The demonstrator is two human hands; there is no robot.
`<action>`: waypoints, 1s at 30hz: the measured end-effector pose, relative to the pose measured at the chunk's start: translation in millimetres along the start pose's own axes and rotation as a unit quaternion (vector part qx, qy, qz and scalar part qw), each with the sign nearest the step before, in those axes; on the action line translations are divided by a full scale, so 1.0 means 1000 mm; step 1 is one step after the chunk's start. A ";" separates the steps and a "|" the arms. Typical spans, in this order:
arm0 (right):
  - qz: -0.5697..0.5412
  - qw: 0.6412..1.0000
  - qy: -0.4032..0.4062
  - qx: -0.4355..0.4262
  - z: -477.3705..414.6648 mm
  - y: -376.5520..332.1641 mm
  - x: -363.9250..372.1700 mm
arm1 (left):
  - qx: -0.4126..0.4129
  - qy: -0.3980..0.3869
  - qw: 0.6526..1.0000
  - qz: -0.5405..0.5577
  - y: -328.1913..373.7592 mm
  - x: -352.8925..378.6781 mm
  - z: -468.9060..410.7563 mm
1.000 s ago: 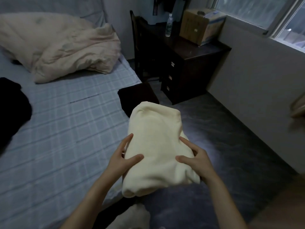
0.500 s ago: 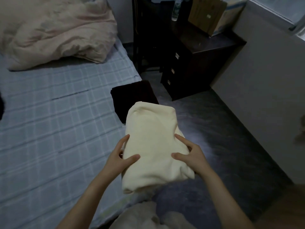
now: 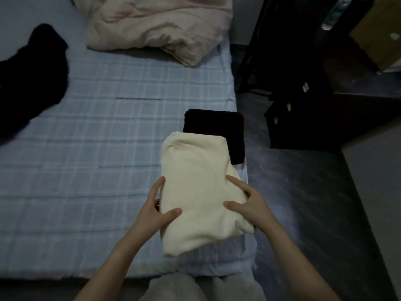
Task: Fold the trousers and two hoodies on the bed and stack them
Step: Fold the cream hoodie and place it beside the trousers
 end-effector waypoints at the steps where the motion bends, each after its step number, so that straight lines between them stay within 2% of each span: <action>1: 0.012 0.999 -0.031 -0.008 -0.014 0.000 -0.003 | -0.013 0.028 0.999 0.013 -0.006 0.004 0.001; 6: 0.059 0.981 -0.175 -0.067 -0.081 0.012 -0.014 | -0.064 0.154 0.984 0.068 -0.029 0.050 0.008; 12: 0.133 0.925 -0.336 -0.119 -0.154 0.047 -0.026 | -0.075 0.328 0.932 0.132 -0.051 0.142 -0.001; 17: 0.210 0.865 -0.433 -0.138 -0.203 0.070 -0.018 | -0.068 0.428 0.883 0.182 -0.076 0.216 -0.025; 21: 0.249 0.846 -0.460 -0.104 -0.234 0.115 -0.017 | -0.115 0.452 0.858 0.217 -0.107 0.253 -0.062; 25: 0.222 0.861 -0.451 -0.073 -0.250 0.147 -0.026 | -0.115 0.467 0.857 0.186 -0.115 0.265 -0.082; 30: 0.207 0.878 -0.417 -0.110 -0.251 0.125 -0.025 | -0.128 0.500 0.837 0.185 -0.106 0.266 -0.075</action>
Point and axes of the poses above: each hand's wrist, its own z-axis away from the middle knuckle, its own x-axis out of the palm, y = z × x, the point moved 7 cm from there along -z, towards the middle knuckle, and after that the axes turned 5 degrees about -y, right-handed, at the moved point
